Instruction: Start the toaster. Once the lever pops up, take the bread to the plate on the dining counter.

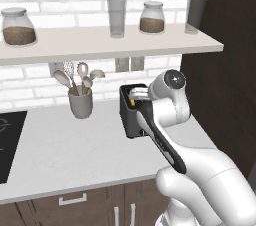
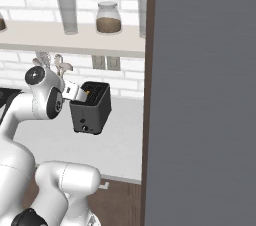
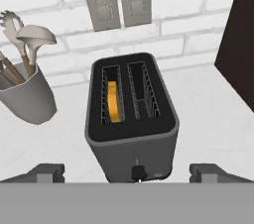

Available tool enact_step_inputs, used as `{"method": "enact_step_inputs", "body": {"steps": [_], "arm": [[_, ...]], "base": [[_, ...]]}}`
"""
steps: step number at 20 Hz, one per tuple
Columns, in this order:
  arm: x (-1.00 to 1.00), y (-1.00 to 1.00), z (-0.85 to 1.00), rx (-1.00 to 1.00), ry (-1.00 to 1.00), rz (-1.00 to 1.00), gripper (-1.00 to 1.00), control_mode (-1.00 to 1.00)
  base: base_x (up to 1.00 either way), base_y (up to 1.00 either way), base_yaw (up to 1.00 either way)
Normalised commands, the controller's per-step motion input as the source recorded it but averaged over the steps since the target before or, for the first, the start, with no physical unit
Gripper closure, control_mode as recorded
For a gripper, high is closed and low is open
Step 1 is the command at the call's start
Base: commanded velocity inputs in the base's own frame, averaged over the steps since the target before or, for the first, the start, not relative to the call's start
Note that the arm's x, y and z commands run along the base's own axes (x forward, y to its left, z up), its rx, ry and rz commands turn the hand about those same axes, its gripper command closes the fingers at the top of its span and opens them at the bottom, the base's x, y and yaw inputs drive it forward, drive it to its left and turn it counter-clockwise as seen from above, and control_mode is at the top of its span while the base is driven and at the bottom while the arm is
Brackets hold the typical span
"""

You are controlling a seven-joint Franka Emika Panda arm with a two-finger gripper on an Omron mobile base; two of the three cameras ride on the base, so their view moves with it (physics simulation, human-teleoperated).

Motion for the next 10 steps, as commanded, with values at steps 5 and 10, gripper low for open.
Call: {"method": "enact_step_inputs", "body": {"steps": [5, 10], "arm": [[0.0, 0.0, 0.0, 0.0, 0.0, 0.0, -1.0, -1.0], [0.0, 0.0, 0.0, 0.0, 0.0, 0.0, -1.0, -1.0]], "base": [[0.0, 0.0, 0.0], [0.0, 0.0, 0.0]]}}
